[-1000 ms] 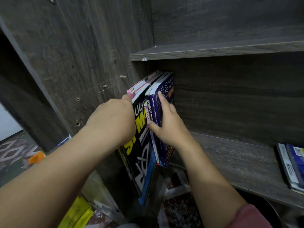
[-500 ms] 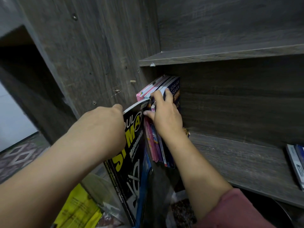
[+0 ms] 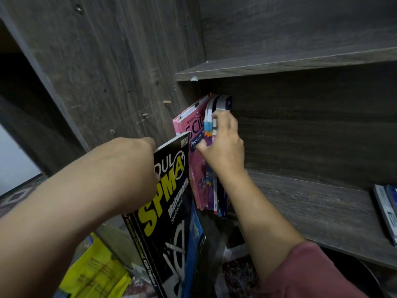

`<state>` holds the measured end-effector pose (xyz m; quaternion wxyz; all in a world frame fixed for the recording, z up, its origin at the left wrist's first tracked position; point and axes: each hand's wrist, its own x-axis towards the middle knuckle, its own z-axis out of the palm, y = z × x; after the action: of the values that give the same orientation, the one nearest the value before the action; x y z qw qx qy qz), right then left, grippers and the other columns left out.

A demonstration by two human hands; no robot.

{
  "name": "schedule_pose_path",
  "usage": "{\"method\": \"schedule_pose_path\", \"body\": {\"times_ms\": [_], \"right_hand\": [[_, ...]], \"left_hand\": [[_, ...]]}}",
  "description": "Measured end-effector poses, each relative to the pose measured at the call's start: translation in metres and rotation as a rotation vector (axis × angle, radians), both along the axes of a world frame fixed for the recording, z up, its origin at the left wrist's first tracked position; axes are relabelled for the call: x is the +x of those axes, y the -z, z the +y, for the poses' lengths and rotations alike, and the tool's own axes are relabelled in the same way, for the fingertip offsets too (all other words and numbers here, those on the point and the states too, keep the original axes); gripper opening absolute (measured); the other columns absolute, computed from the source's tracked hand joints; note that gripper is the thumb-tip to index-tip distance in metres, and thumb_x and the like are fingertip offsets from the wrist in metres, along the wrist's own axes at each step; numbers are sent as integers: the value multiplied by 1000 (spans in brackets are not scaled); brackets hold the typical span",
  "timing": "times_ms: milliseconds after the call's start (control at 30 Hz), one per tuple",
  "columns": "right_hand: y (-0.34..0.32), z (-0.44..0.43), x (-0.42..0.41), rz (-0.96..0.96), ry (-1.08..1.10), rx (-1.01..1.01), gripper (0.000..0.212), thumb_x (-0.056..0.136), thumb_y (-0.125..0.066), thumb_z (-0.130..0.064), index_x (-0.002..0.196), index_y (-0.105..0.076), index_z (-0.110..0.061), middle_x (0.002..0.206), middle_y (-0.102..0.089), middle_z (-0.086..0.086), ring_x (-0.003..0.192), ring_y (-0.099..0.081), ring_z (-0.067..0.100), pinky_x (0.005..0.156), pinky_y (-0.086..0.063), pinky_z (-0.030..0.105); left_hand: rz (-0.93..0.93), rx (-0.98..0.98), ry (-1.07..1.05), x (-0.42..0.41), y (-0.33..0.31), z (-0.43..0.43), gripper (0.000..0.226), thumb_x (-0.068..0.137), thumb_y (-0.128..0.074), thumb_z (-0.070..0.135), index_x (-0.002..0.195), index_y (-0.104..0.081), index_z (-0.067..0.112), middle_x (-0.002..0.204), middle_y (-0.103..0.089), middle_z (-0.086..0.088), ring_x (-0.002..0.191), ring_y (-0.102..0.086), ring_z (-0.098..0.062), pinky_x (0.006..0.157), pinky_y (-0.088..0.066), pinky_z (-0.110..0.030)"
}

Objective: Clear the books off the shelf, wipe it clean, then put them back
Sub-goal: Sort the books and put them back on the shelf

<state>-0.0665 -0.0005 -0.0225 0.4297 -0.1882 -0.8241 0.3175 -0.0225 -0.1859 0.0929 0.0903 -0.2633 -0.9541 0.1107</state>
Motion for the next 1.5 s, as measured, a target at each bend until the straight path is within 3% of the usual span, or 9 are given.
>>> {"method": "schedule_pose_path", "body": {"times_ms": [267, 533, 733, 867, 933, 1033, 1133, 1333, 1500], "right_hand": [[-6, 28, 33, 81, -50, -176, 71, 68, -76, -13, 122, -35, -34, 122, -50, -3, 96, -60, 17, 84, -54, 43], [-3, 46, 55, 73, -100, -211, 76, 73, -76, -12, 128, -31, -38, 128, -48, -2, 88, -61, 7, 77, -57, 33], [0, 46, 60, -5, -189, -217, 113, 79, -77, -20, 138, 9, -64, 143, -47, 5, 111, -61, 22, 95, -50, 51], [-3, 49, 64, -102, -235, -186, 121, 82, -76, -23, 133, 25, -64, 150, -41, 9, 123, -54, 25, 102, -44, 55], [-6, 52, 66, -166, -268, -180, 120, 83, -75, -20, 134, 26, -62, 150, -39, 10, 122, -55, 24, 102, -45, 53], [-9, 54, 69, -220, -321, -162, 125, 83, -74, -13, 133, 30, -62, 150, -39, 11, 117, -59, 21, 97, -50, 47], [-9, 49, 67, -241, -371, -163, 127, 84, -72, -10, 129, 35, -62, 148, -42, 9, 113, -60, 17, 94, -51, 45], [9, 41, 52, -264, -470, -333, 114, 83, -74, -11, 141, 10, -62, 142, -48, 0, 104, -65, 10, 95, -52, 49], [16, 41, 45, -395, -452, -288, 91, 84, -74, -18, 147, -18, -51, 139, -50, -4, 88, -69, 7, 91, -54, 39]], "left_hand": [[0, -18, 62, -14, -11, 26, 25, 89, -59, 36, 110, -56, 22, 97, -61, -3, 87, -57, -24, 69, -46, -29], [58, 212, 88, -61, 3, 76, 28, 87, -60, 22, 114, -57, 15, 106, -62, -11, 91, -58, -31, 67, -43, -32], [135, 349, 161, -85, 39, 109, 33, 91, -56, 13, 123, -49, 11, 101, -63, -19, 89, -60, -40, 63, -40, -36], [210, 449, 252, -90, 51, 106, 31, 93, -56, 16, 121, -42, 11, 96, -63, -17, 81, -59, -38, 59, -42, -39], [284, 437, 371, -86, 58, 93, 48, 89, -63, 34, 126, -45, 9, 109, -58, -15, 97, -56, -36, 72, -47, -44], [384, 196, 422, -80, 63, 65, 106, 59, -76, 68, 140, -42, 9, 121, -49, -10, 110, -41, -31, 88, -43, -45], [370, 31, 351, -82, 60, 52, 137, 36, -84, 68, 148, -29, 12, 133, -41, -6, 118, -33, -30, 94, -35, -42], [467, 54, 345, -91, 61, 61, 120, 37, -86, 62, 138, -42, 12, 126, -45, -7, 115, -38, -30, 90, -30, -39], [600, 75, 295, -99, 73, 74, 108, 44, -82, 65, 132, -47, 12, 112, -48, -8, 103, -44, -28, 81, -32, -38]]}}
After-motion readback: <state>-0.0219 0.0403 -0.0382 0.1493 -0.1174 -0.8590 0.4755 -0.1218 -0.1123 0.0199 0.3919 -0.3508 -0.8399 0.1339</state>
